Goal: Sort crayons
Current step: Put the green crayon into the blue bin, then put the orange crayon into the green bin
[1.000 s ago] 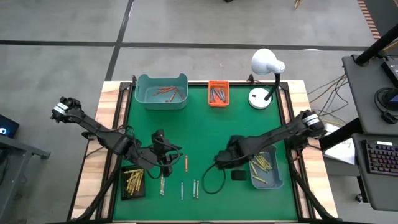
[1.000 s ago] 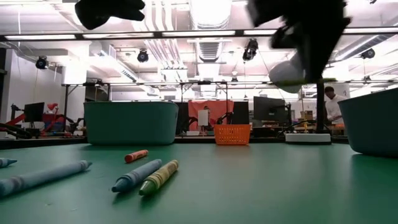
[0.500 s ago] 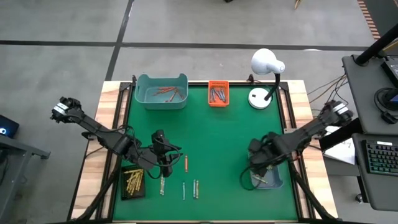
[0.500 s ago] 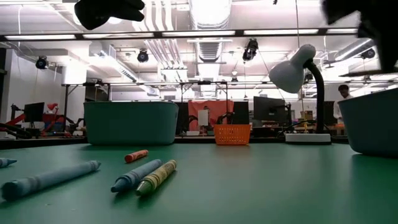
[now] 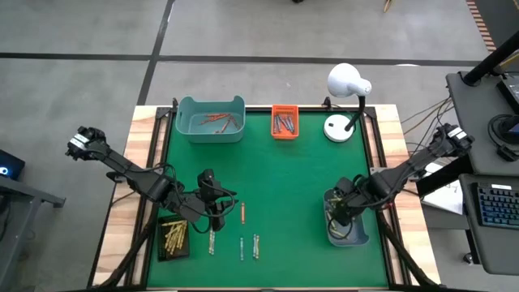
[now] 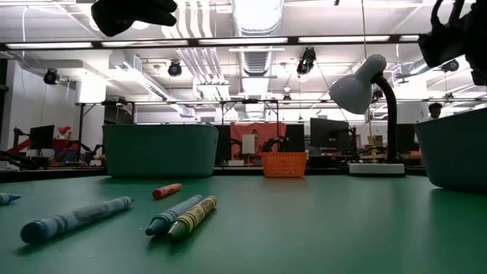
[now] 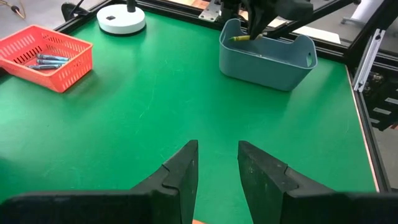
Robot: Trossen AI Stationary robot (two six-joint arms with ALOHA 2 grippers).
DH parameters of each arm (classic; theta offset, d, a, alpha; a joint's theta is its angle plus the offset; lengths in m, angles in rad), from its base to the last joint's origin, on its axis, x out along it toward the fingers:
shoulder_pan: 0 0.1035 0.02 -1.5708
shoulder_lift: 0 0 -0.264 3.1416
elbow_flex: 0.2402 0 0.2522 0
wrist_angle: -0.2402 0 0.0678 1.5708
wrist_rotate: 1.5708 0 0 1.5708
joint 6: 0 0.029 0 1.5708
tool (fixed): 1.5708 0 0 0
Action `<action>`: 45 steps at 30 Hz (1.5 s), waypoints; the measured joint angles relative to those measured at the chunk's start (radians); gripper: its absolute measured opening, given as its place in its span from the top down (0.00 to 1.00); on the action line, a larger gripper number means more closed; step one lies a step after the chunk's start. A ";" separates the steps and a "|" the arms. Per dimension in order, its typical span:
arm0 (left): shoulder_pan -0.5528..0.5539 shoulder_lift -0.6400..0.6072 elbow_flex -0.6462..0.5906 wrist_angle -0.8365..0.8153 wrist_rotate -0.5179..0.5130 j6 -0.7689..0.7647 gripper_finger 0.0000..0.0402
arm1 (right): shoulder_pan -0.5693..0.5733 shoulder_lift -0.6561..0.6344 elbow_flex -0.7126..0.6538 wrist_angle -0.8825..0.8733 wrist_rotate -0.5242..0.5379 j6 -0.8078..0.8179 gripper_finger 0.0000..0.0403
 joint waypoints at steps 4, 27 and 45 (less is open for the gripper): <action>0.000 0.000 0.000 0.002 -0.002 0.000 0.76 | 0.000 0.019 -0.008 0.003 -0.003 -0.016 0.97; 0.001 0.000 0.000 0.003 -0.002 -0.047 0.76 | 0.000 0.051 -0.002 0.004 -0.023 0.053 0.80; 0.036 0.308 0.021 0.000 0.005 -0.526 0.76 | 0.000 0.046 0.271 0.013 0.295 -0.202 0.84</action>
